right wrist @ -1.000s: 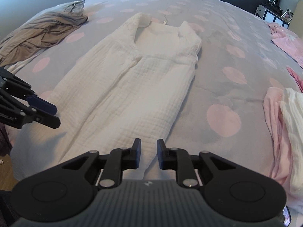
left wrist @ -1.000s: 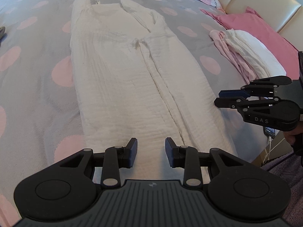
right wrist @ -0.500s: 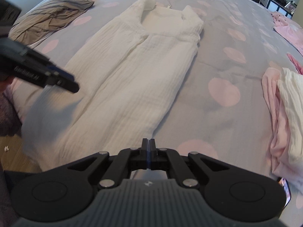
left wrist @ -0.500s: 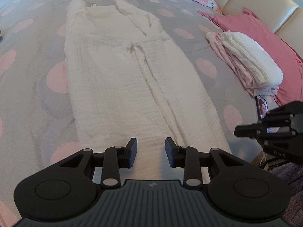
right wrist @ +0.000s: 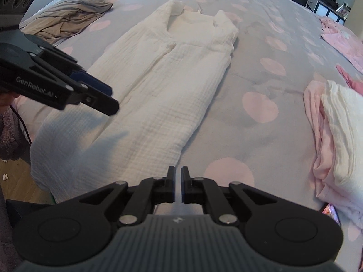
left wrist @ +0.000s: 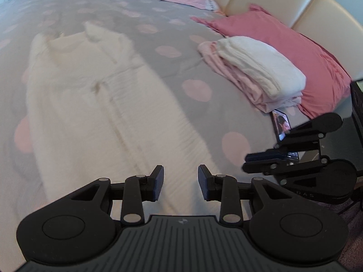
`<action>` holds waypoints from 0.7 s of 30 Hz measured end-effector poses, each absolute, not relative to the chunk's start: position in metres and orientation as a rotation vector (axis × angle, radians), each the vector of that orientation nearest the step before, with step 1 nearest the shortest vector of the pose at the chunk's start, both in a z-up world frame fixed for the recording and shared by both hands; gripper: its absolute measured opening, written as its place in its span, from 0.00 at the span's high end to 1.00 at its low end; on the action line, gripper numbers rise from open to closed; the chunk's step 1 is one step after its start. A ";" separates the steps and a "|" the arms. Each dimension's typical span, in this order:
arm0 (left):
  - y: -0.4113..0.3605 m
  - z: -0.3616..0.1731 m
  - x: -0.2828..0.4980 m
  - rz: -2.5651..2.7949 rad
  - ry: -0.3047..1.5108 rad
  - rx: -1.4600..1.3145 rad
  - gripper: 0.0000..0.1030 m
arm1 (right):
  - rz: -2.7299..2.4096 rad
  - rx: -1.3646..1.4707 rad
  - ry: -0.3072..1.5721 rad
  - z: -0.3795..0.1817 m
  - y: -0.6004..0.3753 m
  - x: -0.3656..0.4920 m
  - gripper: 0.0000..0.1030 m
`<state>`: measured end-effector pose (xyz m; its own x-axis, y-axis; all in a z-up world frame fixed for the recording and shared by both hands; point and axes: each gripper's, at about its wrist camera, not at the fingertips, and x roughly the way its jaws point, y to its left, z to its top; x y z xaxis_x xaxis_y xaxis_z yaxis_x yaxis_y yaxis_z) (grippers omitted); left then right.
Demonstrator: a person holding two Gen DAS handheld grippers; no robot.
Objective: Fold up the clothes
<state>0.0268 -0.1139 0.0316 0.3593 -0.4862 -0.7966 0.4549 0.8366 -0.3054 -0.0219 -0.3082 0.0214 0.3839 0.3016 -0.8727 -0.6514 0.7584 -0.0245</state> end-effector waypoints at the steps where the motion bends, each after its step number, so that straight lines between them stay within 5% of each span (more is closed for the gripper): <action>1: -0.120 0.030 0.030 -0.618 1.038 -0.022 0.71 | 0.633 -0.392 0.998 0.023 -0.308 -0.019 0.78; 3: -0.132 0.027 0.038 -0.638 1.037 0.000 0.71 | 0.644 -0.381 0.980 0.026 -0.309 -0.014 0.67; 12: -0.167 -0.002 0.072 -0.664 1.064 0.011 0.71 | 0.640 -0.384 0.996 0.013 -0.314 0.006 0.67; 14: -0.171 -0.007 0.076 -0.667 1.061 0.008 0.76 | 0.642 -0.369 0.999 0.011 -0.317 0.008 0.67; 16: -0.175 -0.011 0.078 -0.679 1.058 0.021 0.98 | 0.644 -0.358 1.003 0.011 -0.319 0.011 0.67; 21: -0.182 -0.013 0.070 -0.699 1.018 0.094 1.00 | 0.638 -0.349 1.014 0.011 -0.323 0.011 0.65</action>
<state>0.0705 -0.1817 -0.0135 0.3298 -0.4918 -0.8058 0.5757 0.7813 -0.2412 0.0114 -0.3232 0.0108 0.3707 0.3292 -0.8684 -0.6399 0.7682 0.0180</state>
